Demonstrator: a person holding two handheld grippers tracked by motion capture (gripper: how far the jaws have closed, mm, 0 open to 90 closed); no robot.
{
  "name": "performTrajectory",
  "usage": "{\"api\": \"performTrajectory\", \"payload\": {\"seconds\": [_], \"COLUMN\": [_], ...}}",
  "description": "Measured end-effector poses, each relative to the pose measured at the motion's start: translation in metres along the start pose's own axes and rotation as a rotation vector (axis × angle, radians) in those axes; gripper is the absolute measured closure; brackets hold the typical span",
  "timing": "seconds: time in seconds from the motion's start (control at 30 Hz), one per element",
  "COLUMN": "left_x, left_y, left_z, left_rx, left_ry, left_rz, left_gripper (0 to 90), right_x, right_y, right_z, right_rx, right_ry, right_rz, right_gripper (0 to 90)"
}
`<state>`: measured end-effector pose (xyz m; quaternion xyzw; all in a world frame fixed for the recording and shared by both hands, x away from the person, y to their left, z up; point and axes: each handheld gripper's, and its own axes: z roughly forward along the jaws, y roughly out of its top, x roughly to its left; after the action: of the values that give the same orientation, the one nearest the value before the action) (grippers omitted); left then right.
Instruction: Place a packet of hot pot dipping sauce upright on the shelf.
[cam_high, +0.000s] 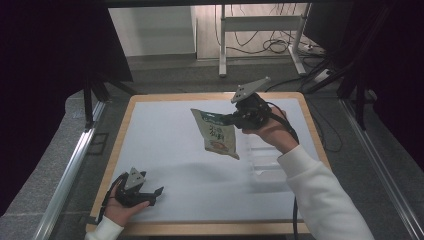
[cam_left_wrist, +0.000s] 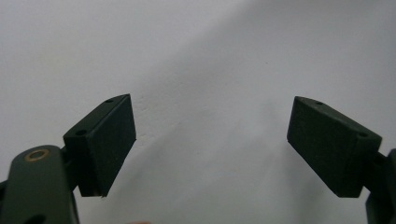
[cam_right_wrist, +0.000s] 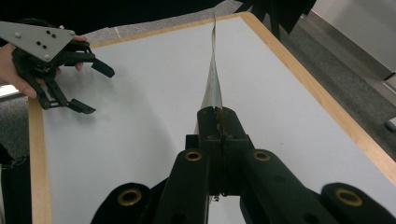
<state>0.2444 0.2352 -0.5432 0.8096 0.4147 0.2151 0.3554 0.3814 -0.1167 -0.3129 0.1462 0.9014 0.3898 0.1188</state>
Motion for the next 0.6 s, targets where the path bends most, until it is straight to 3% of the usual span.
{"api": "performTrajectory", "payload": {"seconds": [0.6], "left_x": [-0.001], "left_y": [0.000], "left_z": [0.001], "left_rx": [-0.005], "left_ry": [-0.005], "left_rz": [-0.002], "left_gripper": [15.4], "right_x": [-0.028], "right_y": [-0.009], "right_z": [-0.018], "right_rx": [-0.007], "right_ry": [-0.052], "right_rz": [0.040], "right_gripper": [89.3]}}
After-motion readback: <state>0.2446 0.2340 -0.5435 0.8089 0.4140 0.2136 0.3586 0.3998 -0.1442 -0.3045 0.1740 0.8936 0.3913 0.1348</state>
